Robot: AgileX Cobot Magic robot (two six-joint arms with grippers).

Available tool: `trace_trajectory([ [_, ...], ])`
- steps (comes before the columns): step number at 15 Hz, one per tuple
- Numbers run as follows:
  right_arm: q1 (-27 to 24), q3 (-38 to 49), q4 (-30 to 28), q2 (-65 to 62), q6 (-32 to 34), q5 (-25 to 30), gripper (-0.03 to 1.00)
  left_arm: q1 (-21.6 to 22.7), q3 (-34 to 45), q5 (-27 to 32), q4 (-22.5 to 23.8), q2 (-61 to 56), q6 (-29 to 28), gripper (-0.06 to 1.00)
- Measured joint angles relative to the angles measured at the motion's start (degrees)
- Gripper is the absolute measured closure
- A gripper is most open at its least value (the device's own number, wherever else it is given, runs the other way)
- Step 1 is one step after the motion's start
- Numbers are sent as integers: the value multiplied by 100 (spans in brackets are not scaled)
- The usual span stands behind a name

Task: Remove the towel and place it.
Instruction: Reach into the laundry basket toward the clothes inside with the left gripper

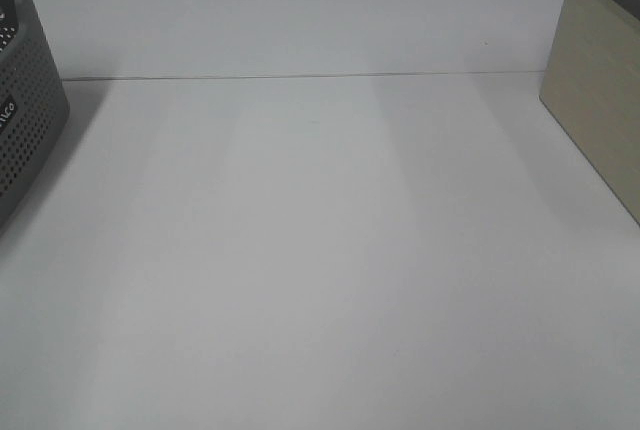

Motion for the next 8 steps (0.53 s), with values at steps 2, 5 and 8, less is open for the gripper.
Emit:
trace_trajectory([
  [2, 0, 0, 0, 0, 0, 0, 20, 0, -945, 544, 0, 1255, 1507, -4],
  [5, 0, 0, 0, 0, 0, 0, 20, 0, -2269, 871, 109, 2790, 2796, -4],
  [8, 0, 0, 0, 0, 0, 0, 20, 0, -3713, 854, 974, 4498, 4154, -4],
])
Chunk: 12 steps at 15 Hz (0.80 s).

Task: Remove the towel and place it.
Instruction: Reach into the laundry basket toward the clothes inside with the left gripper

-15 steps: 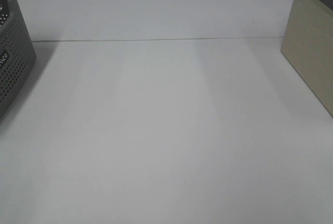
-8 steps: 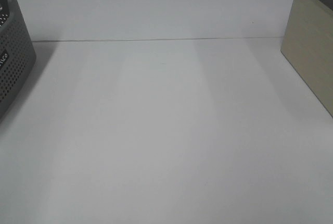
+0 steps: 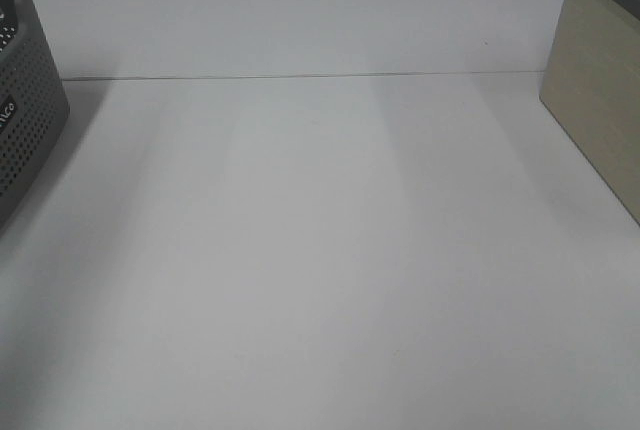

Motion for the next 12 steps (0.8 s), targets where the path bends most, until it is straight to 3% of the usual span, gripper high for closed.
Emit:
trace_trajectory([
  [1, 0, 0, 0, 0, 0, 0, 20, 29, -344, -166, 309, 533, 350, -4],
  [3, 0, 0, 0, 0, 0, 0, 20, 533, -739, -968, 476, 1341, 888, -4],
  [5, 0, 0, 0, 0, 0, 0, 20, 1243, -865, -2343, 241, 2263, 1238, -4],
  [6, 0, 0, 0, 0, 0, 0, 20, 1484, -871, -2750, 103, 2624, 1289, -4],
  [7, 0, 0, 0, 0, 0, 0, 20, 1621, -877, -2928, 34, 2997, 1381, -4],
  [10, 0, 0, 0, 0, 0, 0, 20, 1753, -877, -2613, 74, 4062, 2458, -4],
  [12, 0, 0, 0, 0, 0, 0, 20, 1759, -877, -2567, 367, 4492, 2733, -3],
])
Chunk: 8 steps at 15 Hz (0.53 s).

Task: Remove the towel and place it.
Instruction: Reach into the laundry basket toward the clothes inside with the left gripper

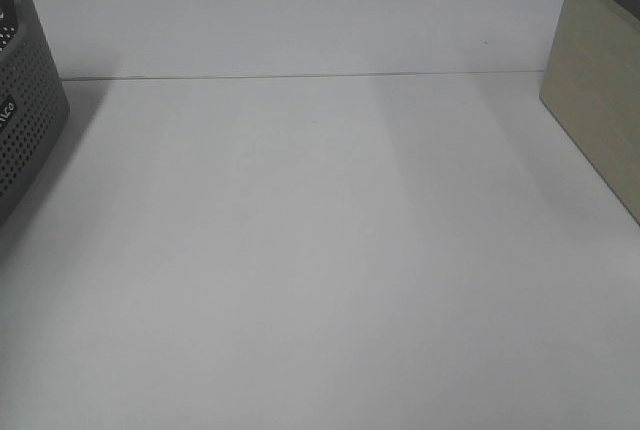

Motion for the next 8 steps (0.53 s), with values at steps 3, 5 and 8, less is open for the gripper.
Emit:
trace_trajectory([
  [3, 0, 0, 0, 0, 0, 0, 20, 0, 0, -6, 407, 304, 46, -3],
  [5, 0, 0, 0, 0, 0, 0, 20, 0, 0, -11, 705, 584, 46, -1],
  [8, 0, 0, 0, 0, 0, 0, 20, 0, 0, -17, 985, 934, 46, 3],
])
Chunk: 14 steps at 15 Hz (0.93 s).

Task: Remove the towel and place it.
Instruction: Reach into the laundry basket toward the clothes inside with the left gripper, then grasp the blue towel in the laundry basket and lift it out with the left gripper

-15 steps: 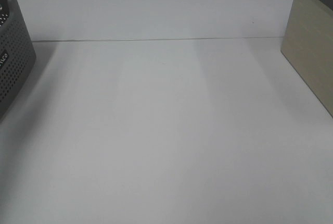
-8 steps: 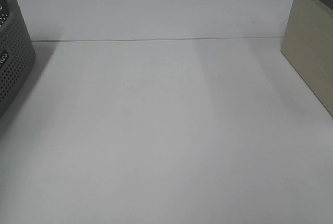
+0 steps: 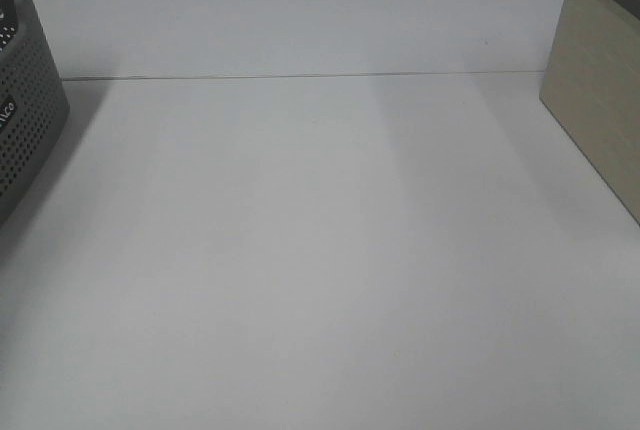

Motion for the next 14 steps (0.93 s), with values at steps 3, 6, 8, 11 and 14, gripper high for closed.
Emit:
trace_trajectory([
  [3, 0, 0, 0, 0, 0, 0, 20, -29, 0, -195, 206, 223, 0, 10],
  [6, 0, 0, 0, 0, 0, 0, 20, -178, 0, -172, 206, 344, 0, 25],
  [8, 0, 0, 0, 0, 0, 0, 20, -223, 0, -138, 201, 378, 0, 29],
  [11, 0, 0, 0, 0, 0, 0, 20, -223, 0, 0, 201, 418, 0, 49],
  [14, 0, 0, 0, 0, 0, 0, 20, -223, 0, -6, 201, 430, -86, 72],
])
